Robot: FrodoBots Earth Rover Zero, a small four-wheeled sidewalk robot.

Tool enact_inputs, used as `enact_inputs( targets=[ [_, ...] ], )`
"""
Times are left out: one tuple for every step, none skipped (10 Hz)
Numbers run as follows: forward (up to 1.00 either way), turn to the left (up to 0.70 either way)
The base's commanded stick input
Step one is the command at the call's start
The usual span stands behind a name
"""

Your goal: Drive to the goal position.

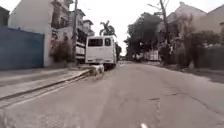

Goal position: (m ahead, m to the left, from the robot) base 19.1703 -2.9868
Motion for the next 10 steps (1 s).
enact_inputs(
  targets=[
    [0.70, 0.00],
    [0.70, 0.00],
    [0.70, 0.01],
    [0.70, 0.27],
    [0.70, 0.27],
    [0.70, 0.27],
    [0.70, 0.16],
    [0.70, 0.00],
    [0.70, 0.00],
    [0.70, 0.00]
  ],
)
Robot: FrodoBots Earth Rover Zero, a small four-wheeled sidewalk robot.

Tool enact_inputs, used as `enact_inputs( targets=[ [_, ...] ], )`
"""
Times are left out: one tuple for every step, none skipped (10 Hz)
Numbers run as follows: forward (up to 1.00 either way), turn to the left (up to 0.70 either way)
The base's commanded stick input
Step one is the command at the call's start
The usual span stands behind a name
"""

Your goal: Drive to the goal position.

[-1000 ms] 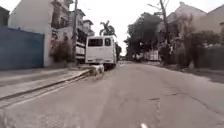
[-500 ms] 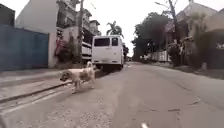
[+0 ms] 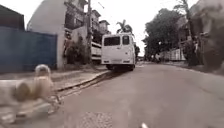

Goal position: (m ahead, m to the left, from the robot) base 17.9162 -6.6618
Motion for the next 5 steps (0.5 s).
enact_inputs(
  targets=[
    [0.70, 0.00],
    [0.70, 0.00],
    [0.70, 0.00],
    [0.70, 0.00],
    [0.70, 0.00]
  ],
)
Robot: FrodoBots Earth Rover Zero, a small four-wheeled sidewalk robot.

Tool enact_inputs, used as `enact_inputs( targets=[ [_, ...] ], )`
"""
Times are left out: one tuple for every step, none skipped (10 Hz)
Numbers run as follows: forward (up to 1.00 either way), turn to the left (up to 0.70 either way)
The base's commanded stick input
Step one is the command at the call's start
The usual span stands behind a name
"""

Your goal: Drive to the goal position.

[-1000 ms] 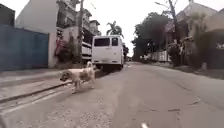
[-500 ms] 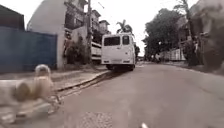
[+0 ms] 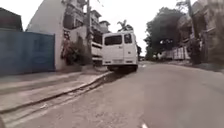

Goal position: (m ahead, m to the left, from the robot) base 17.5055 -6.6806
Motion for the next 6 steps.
enact_inputs(
  targets=[
    [0.70, 0.00],
    [0.70, 0.00],
    [0.70, 0.00],
    [0.70, 0.00],
    [0.70, 0.00],
    [0.70, 0.00]
  ],
)
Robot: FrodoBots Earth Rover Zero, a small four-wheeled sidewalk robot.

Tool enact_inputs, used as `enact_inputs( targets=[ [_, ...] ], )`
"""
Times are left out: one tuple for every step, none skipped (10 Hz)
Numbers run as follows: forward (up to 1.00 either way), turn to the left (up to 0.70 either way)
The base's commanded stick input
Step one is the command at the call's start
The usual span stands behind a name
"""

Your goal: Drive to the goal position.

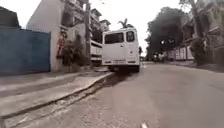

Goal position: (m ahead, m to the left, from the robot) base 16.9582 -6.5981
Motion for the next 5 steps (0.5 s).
enact_inputs(
  targets=[
    [0.70, 0.00],
    [0.70, 0.00],
    [0.70, 0.00],
    [0.70, 0.00],
    [0.70, -0.01]
  ],
)
